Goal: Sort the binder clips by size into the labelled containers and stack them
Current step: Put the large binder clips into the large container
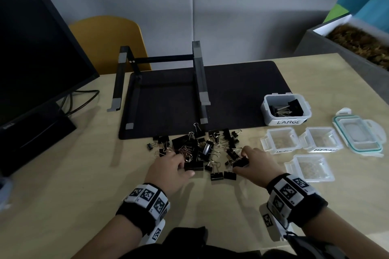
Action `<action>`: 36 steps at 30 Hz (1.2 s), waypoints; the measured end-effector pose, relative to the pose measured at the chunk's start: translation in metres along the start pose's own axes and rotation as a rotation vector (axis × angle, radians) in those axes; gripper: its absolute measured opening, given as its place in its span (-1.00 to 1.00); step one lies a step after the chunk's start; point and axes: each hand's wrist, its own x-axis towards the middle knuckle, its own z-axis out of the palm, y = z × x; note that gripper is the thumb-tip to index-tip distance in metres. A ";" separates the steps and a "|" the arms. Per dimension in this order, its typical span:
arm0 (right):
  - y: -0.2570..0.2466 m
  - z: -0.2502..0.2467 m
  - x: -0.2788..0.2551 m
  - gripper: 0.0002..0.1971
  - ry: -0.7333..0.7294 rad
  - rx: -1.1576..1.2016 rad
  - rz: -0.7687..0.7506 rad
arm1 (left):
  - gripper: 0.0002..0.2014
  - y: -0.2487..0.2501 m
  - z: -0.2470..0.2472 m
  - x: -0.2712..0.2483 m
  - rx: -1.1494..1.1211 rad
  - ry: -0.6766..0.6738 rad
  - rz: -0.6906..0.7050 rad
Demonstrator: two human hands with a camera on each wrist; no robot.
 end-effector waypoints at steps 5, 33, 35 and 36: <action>-0.003 0.005 -0.003 -0.48 0.042 -0.002 -0.018 | -0.48 0.010 0.006 -0.002 0.024 -0.010 -0.106; 0.000 -0.036 -0.007 -0.51 0.100 0.070 -0.193 | -0.60 0.033 -0.041 0.025 -0.185 -0.031 -0.076; 0.002 -0.045 -0.008 -0.53 0.088 0.061 -0.235 | -0.58 0.038 -0.046 0.026 -0.196 -0.041 -0.048; 0.003 -0.050 -0.009 -0.54 0.079 0.064 -0.254 | -0.57 0.041 -0.048 0.026 -0.199 -0.044 -0.033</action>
